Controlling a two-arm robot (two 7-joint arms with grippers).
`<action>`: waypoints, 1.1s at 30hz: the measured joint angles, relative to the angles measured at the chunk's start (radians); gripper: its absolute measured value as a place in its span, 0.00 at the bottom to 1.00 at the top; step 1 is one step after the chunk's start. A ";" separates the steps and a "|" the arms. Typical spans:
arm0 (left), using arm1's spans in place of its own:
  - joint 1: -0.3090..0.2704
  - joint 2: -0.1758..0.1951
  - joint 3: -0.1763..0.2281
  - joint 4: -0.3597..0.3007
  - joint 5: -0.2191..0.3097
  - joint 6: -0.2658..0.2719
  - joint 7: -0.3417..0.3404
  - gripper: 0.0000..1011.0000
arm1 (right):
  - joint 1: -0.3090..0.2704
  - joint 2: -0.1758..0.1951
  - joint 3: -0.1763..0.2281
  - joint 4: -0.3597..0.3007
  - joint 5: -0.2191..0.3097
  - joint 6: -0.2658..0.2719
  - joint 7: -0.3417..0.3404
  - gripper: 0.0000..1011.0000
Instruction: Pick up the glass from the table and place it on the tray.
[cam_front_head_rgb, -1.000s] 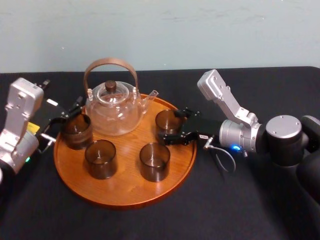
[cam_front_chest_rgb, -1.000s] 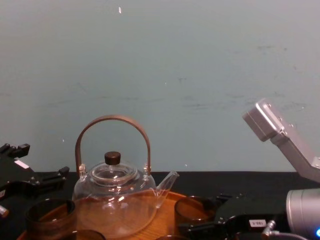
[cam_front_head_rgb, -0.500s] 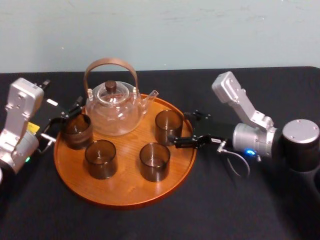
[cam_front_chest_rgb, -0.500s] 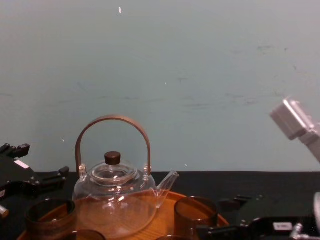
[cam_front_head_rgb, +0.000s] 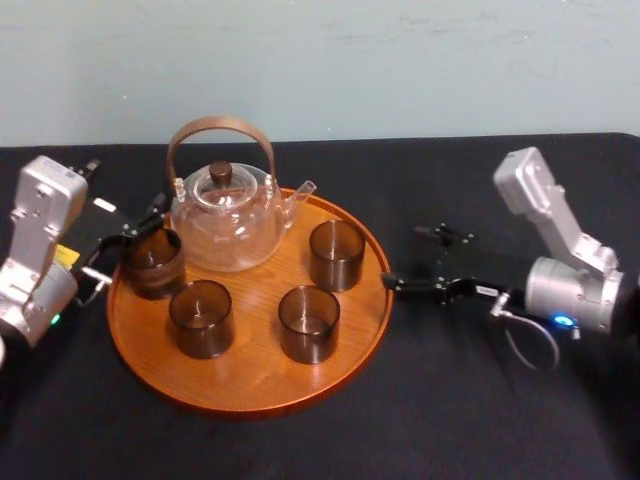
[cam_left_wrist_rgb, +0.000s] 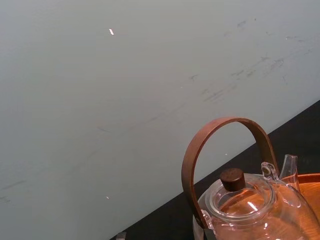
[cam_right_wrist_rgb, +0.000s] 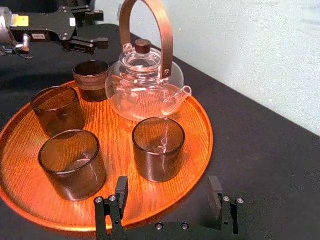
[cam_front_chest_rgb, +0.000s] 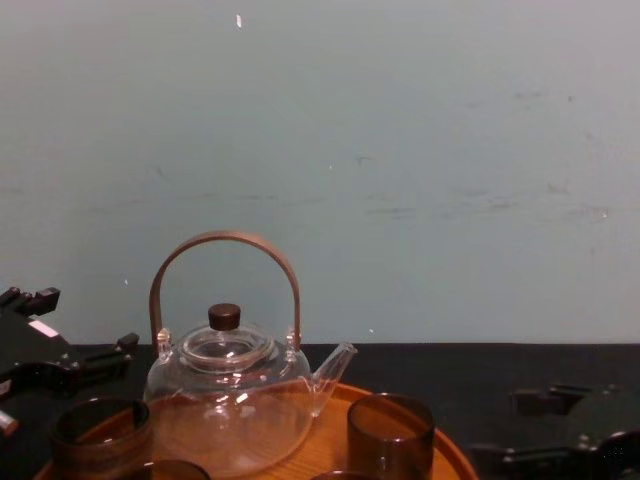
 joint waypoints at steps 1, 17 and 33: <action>0.000 0.000 0.000 0.000 0.000 0.000 0.000 0.99 | -0.006 0.007 0.005 -0.007 0.005 -0.002 -0.001 0.99; 0.000 0.000 0.000 0.000 0.000 0.000 0.000 0.99 | -0.113 -0.002 0.149 -0.072 0.034 -0.072 -0.208 0.99; 0.000 0.000 0.000 0.000 0.000 0.000 0.000 0.99 | -0.143 -0.129 0.202 -0.003 -0.072 -0.146 -0.412 0.99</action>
